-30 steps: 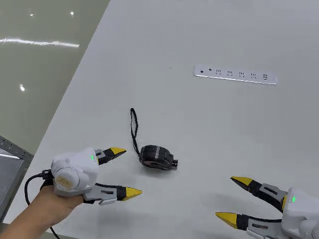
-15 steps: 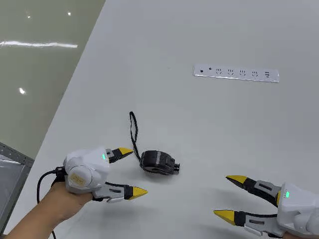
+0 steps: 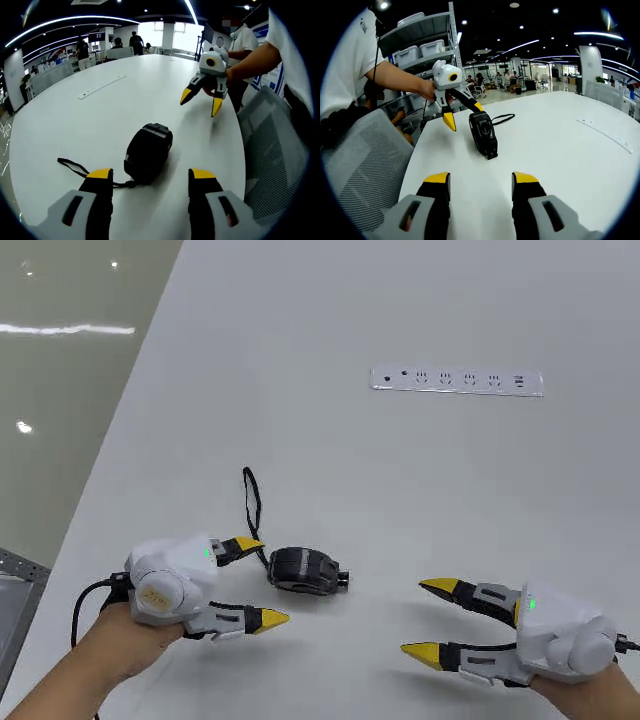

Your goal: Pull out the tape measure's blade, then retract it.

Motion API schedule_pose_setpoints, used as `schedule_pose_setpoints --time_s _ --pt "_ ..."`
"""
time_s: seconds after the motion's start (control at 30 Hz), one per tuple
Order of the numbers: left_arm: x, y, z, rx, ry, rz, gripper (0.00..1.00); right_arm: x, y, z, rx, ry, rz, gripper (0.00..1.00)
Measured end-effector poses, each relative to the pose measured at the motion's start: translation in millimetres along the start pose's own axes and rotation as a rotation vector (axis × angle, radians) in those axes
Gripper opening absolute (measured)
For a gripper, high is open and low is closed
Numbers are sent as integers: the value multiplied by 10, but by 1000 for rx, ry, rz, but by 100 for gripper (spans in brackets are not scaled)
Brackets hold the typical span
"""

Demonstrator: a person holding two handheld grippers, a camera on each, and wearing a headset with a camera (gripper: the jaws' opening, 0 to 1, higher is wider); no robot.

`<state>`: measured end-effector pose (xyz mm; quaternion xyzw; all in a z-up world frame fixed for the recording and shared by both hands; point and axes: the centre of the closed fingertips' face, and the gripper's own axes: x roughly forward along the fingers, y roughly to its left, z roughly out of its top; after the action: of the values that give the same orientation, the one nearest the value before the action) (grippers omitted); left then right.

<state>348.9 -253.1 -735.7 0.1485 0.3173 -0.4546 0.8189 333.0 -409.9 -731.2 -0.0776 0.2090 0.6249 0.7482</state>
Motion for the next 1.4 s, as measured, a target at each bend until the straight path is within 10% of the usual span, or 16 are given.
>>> schedule_pose_setpoints --time_s 1.4 --pt "357 30 3 34 46 -120 37 479 -223 67 6 -7 78 42"
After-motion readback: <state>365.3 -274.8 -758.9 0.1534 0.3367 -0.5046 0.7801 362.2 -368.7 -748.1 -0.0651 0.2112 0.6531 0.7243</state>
